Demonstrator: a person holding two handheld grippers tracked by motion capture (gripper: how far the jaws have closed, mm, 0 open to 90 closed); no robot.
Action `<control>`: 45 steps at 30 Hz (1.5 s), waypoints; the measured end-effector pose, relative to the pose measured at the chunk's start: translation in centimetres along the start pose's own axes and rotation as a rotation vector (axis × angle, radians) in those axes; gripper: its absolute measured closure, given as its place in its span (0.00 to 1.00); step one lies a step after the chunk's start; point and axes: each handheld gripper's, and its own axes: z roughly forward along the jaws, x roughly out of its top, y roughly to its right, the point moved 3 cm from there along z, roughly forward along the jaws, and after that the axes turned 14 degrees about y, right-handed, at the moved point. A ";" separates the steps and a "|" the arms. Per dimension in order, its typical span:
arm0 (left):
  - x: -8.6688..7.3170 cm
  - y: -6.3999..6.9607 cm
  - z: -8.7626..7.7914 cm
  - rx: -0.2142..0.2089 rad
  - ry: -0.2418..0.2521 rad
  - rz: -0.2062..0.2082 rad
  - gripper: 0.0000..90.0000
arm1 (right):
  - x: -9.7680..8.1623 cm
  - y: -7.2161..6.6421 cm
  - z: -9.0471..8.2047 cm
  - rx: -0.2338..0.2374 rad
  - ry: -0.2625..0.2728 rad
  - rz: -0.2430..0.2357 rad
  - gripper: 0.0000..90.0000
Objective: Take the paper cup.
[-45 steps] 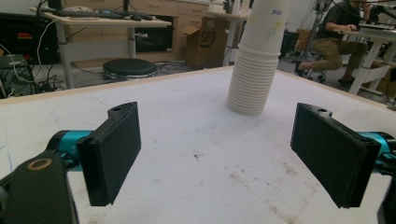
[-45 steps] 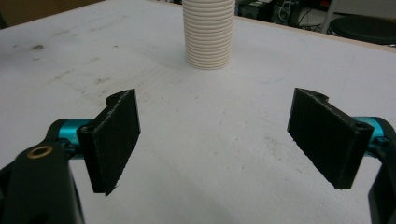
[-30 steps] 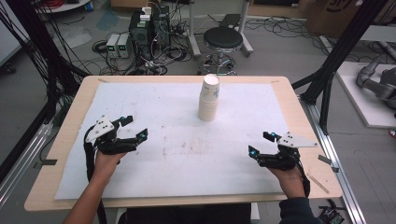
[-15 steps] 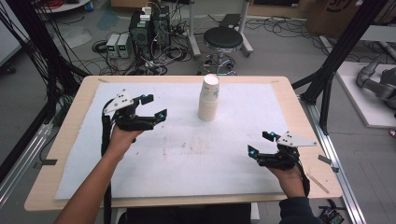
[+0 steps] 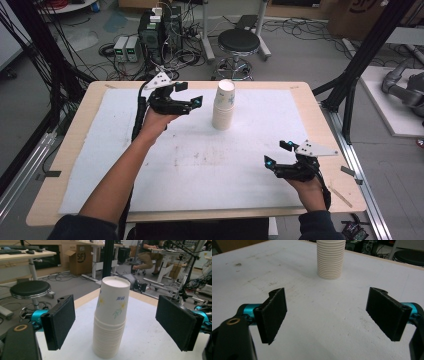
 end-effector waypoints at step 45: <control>-2.7 -0.1 11.5 -0.024 -0.139 0.007 0.33 | 0.1 0.0 -0.4 0.004 0.016 0.014 0.19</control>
